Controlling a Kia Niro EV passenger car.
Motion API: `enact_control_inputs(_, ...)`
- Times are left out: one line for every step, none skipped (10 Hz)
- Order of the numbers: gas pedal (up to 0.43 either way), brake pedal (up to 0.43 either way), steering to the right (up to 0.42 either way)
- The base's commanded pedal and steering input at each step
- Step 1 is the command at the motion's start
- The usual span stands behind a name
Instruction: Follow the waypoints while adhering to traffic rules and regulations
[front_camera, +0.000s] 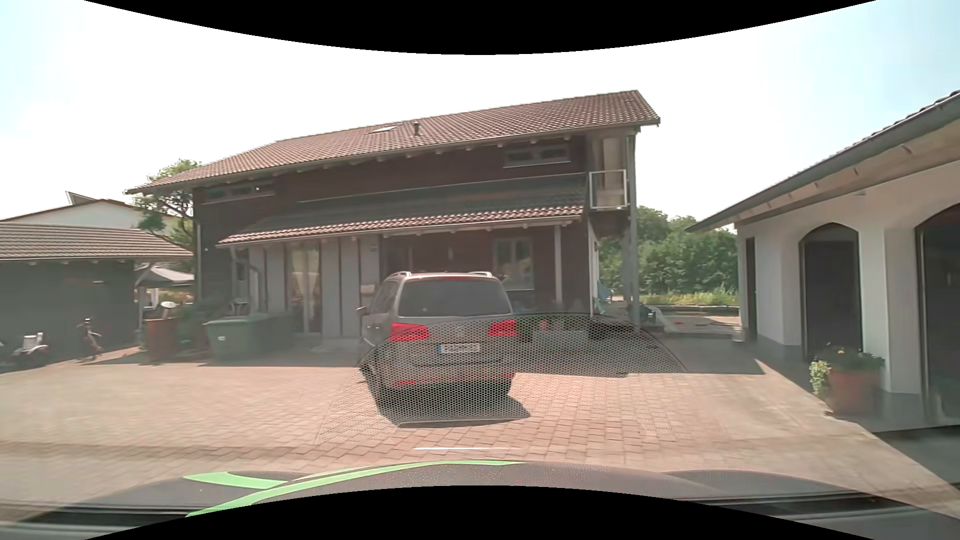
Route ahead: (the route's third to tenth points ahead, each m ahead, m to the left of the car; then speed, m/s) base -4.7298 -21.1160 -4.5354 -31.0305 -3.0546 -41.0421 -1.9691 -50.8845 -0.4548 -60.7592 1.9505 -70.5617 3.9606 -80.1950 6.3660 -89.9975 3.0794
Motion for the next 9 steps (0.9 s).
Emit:
enact_control_inputs(0.000, 0.146, 0.646)
enact_control_inputs(0.000, 0.177, 0.627)
enact_control_inputs(0.000, 0.213, 0.598)
enact_control_inputs(0.000, 0.213, 0.541)
enact_control_inputs(0.000, 0.213, 0.493)
enact_control_inputs(0.000, 0.213, 0.427)
enact_control_inputs(0.000, 0.213, 0.373)
enact_control_inputs(0.000, 0.213, 0.310)
enact_control_inputs(0.000, 0.213, 0.240)
